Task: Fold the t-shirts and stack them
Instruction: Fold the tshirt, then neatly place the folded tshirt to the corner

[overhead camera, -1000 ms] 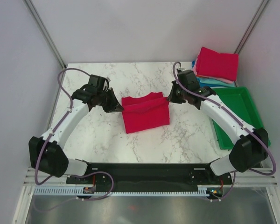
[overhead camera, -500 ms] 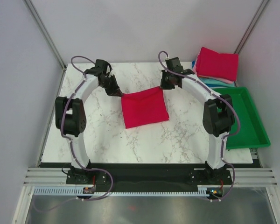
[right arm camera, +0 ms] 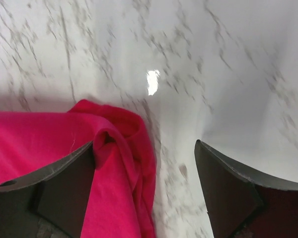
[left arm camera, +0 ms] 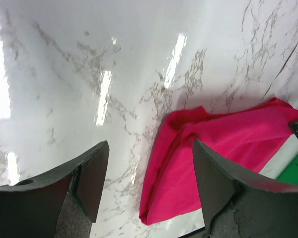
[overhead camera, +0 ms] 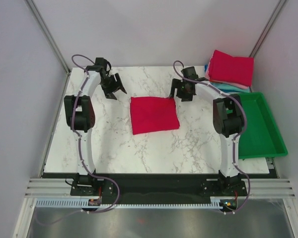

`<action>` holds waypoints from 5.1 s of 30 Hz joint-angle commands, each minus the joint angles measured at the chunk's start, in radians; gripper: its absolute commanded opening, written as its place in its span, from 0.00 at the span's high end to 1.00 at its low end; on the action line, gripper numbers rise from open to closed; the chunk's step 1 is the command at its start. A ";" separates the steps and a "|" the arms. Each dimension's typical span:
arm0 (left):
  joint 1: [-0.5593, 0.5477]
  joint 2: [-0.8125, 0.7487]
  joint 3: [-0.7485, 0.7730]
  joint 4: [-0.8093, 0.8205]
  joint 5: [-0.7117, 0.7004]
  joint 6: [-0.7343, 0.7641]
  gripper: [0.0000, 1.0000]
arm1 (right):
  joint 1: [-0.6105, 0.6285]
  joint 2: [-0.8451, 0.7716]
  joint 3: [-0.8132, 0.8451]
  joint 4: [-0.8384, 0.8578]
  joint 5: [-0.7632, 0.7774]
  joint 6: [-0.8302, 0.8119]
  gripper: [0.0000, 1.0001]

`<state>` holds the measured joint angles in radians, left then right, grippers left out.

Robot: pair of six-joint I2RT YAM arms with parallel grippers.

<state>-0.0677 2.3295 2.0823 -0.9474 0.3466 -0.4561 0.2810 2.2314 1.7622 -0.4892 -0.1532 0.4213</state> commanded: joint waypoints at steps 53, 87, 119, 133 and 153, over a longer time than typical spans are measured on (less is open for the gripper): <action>-0.293 -1.222 -1.168 0.220 -0.316 0.129 0.24 | 0.093 -0.577 -0.768 0.408 -0.037 0.252 0.07; -0.294 -1.343 -1.168 0.199 -0.339 0.108 0.24 | 0.043 -0.333 -0.793 0.917 -0.433 0.279 1.00; -0.290 -1.490 -1.220 0.236 -0.281 0.096 0.25 | -0.330 -0.391 0.164 0.038 -0.088 -0.573 1.00; -0.267 -1.467 -1.222 0.239 -0.271 0.099 0.25 | -0.384 -0.312 0.463 -0.023 -0.086 -0.647 1.00; -0.254 -1.441 -1.223 0.240 -0.264 0.097 0.25 | -0.499 -0.198 0.520 0.008 -0.141 -0.633 1.00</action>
<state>-0.3264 0.8894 0.8604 -0.7452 0.0635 -0.3714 -0.1959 2.0003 2.2047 -0.5461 -0.2722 -0.1989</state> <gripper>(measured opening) 0.753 0.041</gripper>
